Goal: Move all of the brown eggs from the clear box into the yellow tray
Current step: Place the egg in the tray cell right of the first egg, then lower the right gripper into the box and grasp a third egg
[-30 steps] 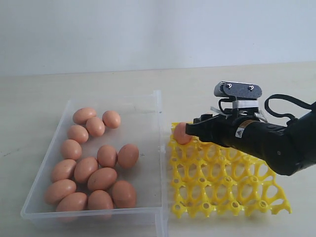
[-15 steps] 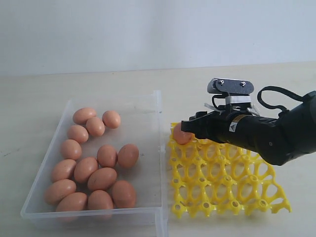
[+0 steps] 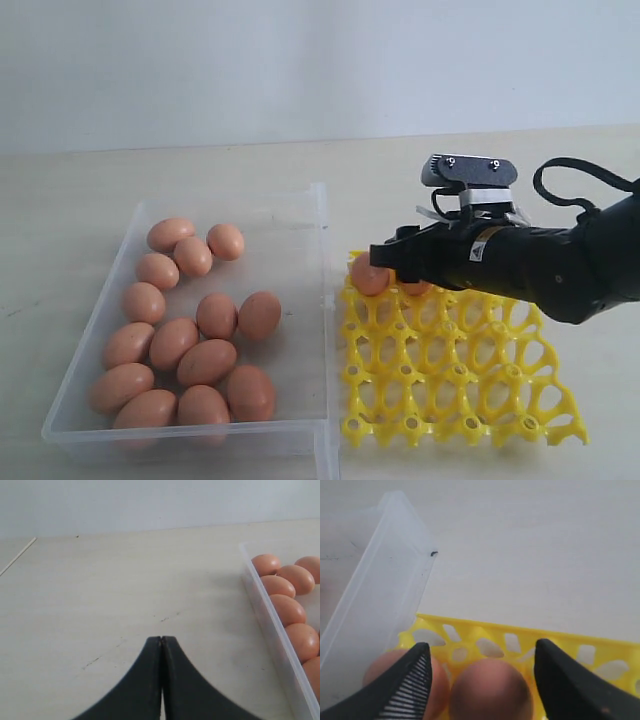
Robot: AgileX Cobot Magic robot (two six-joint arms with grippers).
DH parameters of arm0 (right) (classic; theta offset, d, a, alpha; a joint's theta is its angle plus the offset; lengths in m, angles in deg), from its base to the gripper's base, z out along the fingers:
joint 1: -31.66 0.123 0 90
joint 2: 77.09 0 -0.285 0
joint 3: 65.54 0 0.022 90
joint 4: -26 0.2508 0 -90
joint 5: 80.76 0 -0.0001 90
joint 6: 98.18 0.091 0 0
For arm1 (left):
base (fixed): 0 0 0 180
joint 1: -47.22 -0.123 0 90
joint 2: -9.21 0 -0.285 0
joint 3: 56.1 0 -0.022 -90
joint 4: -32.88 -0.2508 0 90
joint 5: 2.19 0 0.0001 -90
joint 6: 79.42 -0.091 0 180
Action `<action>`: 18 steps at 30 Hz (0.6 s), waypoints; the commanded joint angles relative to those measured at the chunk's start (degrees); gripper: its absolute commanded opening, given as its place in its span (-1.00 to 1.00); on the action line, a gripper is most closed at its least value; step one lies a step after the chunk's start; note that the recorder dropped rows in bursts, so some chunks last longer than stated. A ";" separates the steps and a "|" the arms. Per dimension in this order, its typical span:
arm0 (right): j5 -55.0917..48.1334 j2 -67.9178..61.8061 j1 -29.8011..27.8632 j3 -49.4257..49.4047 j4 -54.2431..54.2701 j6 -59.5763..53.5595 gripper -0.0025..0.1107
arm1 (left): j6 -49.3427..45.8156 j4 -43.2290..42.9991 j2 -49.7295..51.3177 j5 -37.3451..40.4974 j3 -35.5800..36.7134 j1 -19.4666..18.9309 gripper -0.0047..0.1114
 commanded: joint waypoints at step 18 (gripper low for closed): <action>-67.93 -4.53 16.78 48.90 4.47 -15.66 -0.74 | -0.20 -0.17 0.25 -0.27 -0.26 -0.15 -0.92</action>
